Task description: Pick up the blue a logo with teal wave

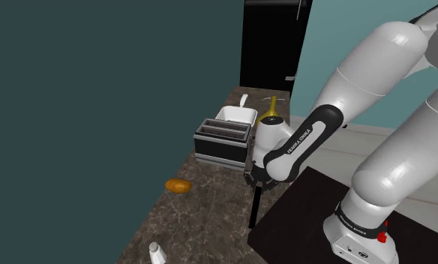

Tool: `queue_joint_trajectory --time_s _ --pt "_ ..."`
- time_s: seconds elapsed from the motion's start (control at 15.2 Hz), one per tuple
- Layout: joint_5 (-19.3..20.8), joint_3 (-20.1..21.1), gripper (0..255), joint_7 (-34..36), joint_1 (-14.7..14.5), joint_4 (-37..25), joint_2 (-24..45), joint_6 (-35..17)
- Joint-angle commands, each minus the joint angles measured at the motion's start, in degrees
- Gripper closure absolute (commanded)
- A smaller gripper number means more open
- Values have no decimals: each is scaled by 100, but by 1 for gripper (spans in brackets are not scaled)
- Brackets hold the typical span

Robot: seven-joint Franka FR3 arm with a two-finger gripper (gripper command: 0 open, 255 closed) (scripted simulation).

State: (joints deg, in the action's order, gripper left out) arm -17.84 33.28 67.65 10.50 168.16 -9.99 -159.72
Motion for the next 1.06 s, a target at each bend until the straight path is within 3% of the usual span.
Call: queue_joint_trajectory --time_s 0.0,0.86,0.99 --pt "-133 -57 255 -88 -87 -1 -222 219" --pt "-370 -461 255 -289 -414 -190 -1757 1927" --pt "-368 -466 255 -289 -417 -193 -1773 1946"
